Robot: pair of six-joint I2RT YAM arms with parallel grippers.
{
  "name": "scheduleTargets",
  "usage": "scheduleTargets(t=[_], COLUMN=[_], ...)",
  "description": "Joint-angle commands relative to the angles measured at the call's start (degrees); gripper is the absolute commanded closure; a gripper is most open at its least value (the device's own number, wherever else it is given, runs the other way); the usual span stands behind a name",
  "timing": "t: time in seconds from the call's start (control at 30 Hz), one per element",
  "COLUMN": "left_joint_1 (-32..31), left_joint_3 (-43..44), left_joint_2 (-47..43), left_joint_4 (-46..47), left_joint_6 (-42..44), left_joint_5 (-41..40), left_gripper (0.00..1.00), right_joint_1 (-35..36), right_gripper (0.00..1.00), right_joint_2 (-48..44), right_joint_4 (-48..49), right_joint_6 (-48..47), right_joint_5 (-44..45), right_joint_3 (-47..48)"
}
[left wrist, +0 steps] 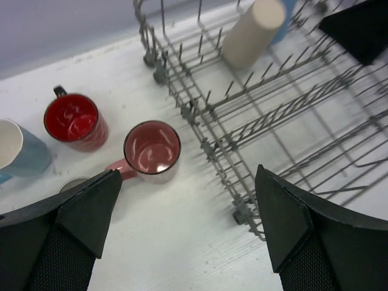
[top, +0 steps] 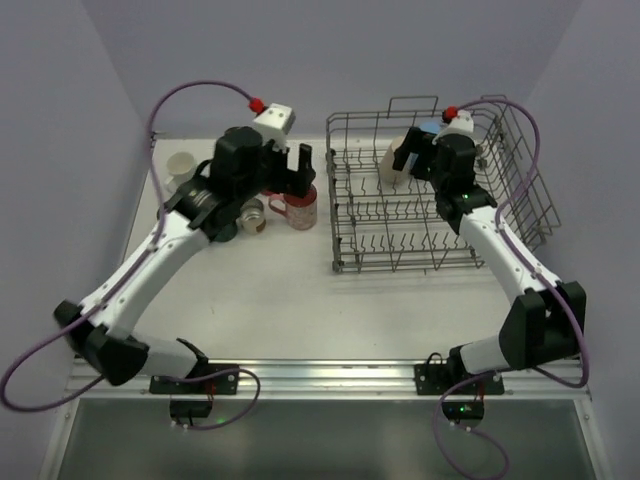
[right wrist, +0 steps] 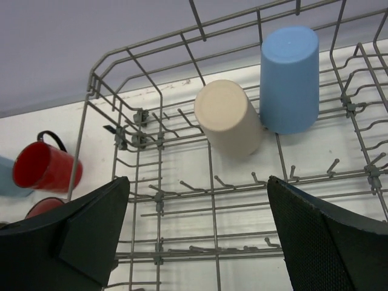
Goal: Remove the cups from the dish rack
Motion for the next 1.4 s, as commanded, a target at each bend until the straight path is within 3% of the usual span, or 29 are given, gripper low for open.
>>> scheduleTargets(t=[0.0, 0.13, 0.23, 0.43, 0.77, 0.93, 1.0, 1.1, 1.37], left_joint_1=[-0.07, -0.07, -0.15, -0.15, -0.07, 0.02, 0.11, 0.29, 0.72], left_joint_3=[-10.88, -27.04, -33.64, -42.62, -44.83, -45.19, -45.1, -44.84, -42.03], left_joint_2=[-13.59, -30.97, -39.6, -47.72, -45.62, -45.97, -45.71, -44.92, -41.84], left_joint_4=[14.4, 17.59, 16.63, 18.9, 20.49, 20.93, 20.67, 20.76, 21.02], left_joint_6=[-2.66, -2.05, -0.83, 2.95, 2.52, 2.35, 2.35, 2.26, 0.06], left_joint_5=[5.51, 3.76, -0.71, -8.28, -4.59, -4.42, -4.16, -3.37, 1.46], left_gripper=[0.0, 0.0, 0.0, 0.0, 0.0, 0.0, 0.0, 0.0, 0.0], right_joint_1=[-1.28, -1.63, -1.63, -1.63, -1.37, -1.45, -1.37, -1.37, -1.28], right_gripper=[0.01, 0.01, 0.01, 0.01, 0.11, 0.28, 0.41, 0.52, 0.57], right_joint_2=[6.01, 14.28, 19.55, 27.91, 35.3, 36.54, 35.92, 33.73, 20.38], right_joint_4=[-1.86, -5.45, -6.69, -10.11, -12.06, -11.97, -11.18, -9.95, -3.01], right_joint_6=[-2.08, -3.31, -4.01, -3.92, -4.18, -5.77, -6.29, -7.09, -6.39], right_joint_5=[1.86, 3.17, 4.31, 5.02, 5.46, 6.07, 6.51, 7.3, 4.15], right_joint_3=[7.46, 14.85, 19.42, 27.69, 33.84, 35.96, 35.43, 34.56, 29.99])
